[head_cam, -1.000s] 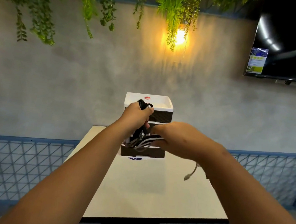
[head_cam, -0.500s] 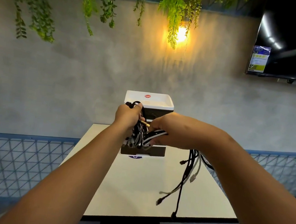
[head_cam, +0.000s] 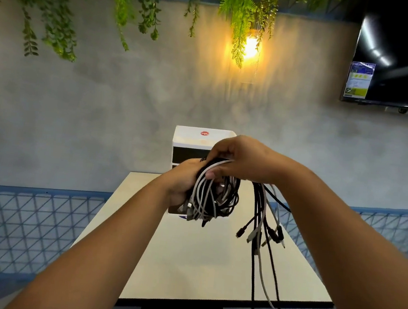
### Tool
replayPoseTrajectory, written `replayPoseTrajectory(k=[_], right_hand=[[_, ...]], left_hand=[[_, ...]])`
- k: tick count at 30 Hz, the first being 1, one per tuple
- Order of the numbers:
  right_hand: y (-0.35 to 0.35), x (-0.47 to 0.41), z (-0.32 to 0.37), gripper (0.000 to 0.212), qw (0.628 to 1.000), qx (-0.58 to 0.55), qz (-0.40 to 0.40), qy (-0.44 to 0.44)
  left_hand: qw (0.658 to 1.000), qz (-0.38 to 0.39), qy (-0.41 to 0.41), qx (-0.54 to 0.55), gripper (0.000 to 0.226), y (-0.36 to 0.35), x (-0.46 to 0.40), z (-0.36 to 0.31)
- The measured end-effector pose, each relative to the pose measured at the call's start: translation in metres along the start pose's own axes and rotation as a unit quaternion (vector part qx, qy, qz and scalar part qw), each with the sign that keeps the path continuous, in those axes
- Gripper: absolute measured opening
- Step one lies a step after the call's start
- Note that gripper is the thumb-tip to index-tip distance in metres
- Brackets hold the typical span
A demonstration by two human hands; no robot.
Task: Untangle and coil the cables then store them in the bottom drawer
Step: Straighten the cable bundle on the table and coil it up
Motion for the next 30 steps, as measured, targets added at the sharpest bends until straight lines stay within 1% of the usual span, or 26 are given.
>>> replayPoseTrajectory(k=[2, 4, 7, 8, 9, 11, 13, 15, 17, 18, 19, 21, 23, 24, 26, 28, 30], right_hand=[[0.003, -0.002, -0.005, 0.026, 0.999, -0.033, -0.035, -0.003], [0.009, -0.002, -0.010, 0.033, 0.996, -0.059, -0.067, -0.009], [0.013, -0.001, -0.015, 0.040, 0.992, -0.092, -0.085, -0.022], [0.015, -0.001, -0.015, 0.041, 0.991, -0.099, -0.086, -0.026], [0.016, 0.000, -0.015, 0.041, 0.991, -0.104, -0.083, -0.031], [0.017, 0.002, -0.017, 0.041, 0.990, -0.118, -0.070, -0.042], [0.017, 0.007, -0.022, 0.038, 0.985, -0.155, -0.056, -0.055], [0.013, 0.014, -0.030, 0.047, 0.982, -0.173, -0.039, -0.062], [0.002, 0.021, -0.038, 0.060, 0.985, -0.152, -0.024, -0.075], [-0.005, 0.023, -0.039, 0.059, 0.982, -0.172, -0.020, -0.077], [-0.012, 0.025, -0.039, 0.053, 0.973, -0.217, -0.020, -0.074], [-0.020, 0.028, -0.036, 0.040, 0.945, -0.320, -0.025, -0.062], [-0.022, 0.030, -0.033, 0.037, 0.917, -0.393, -0.025, -0.055], [-0.023, 0.031, -0.033, 0.037, 0.911, -0.407, -0.023, -0.062], [-0.024, 0.031, -0.035, 0.038, 0.919, -0.383, -0.037, -0.090], [-0.025, 0.029, -0.041, 0.037, 0.933, -0.330, -0.070, -0.125], [-0.027, 0.026, -0.042, 0.037, 0.947, -0.275, -0.088, -0.142]], left_hand=[[0.998, 0.034, -0.009, 0.047, 0.032, -0.008, 0.004, -0.006], [0.993, 0.070, -0.003, 0.093, 0.040, -0.014, 0.009, -0.011], [0.982, 0.153, -0.003, 0.109, 0.066, -0.020, 0.016, -0.013], [0.977, 0.182, -0.007, 0.106, 0.065, -0.022, 0.018, -0.013], [0.975, 0.199, -0.010, 0.094, 0.059, -0.022, 0.019, -0.013], [0.980, 0.196, -0.015, 0.039, 0.041, -0.021, 0.019, -0.013], [0.981, 0.192, -0.002, 0.024, 0.026, -0.019, 0.020, -0.014], [0.977, 0.196, 0.045, 0.072, 0.026, -0.016, 0.022, -0.015], [0.966, 0.223, 0.062, 0.117, 0.031, -0.015, 0.026, -0.017], [0.959, 0.245, 0.059, 0.129, 0.031, -0.016, 0.028, -0.019], [0.952, 0.267, 0.053, 0.138, 0.028, -0.017, 0.030, -0.020], [0.937, 0.306, 0.046, 0.162, 0.023, -0.022, 0.034, -0.023], [0.927, 0.329, 0.042, 0.176, 0.021, -0.025, 0.036, -0.024], [0.928, 0.325, 0.045, 0.174, 0.021, -0.025, 0.036, -0.024], [0.945, 0.291, 0.052, 0.141, 0.023, -0.020, 0.033, -0.021], [0.973, 0.226, 0.035, 0.039, 0.023, -0.009, 0.027, -0.019], [0.982, 0.160, 0.017, -0.097, 0.022, 0.006, 0.021, -0.021]])
Point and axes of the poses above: each hand's wrist, its own x-axis away from the middle knuckle, its own y-axis out of the back of the hand, z = x × y, the point moved 6 cm from there along -x, towards the middle knuckle, and after that the axes turned 3 degrees about -z, right-handed, at the moved point
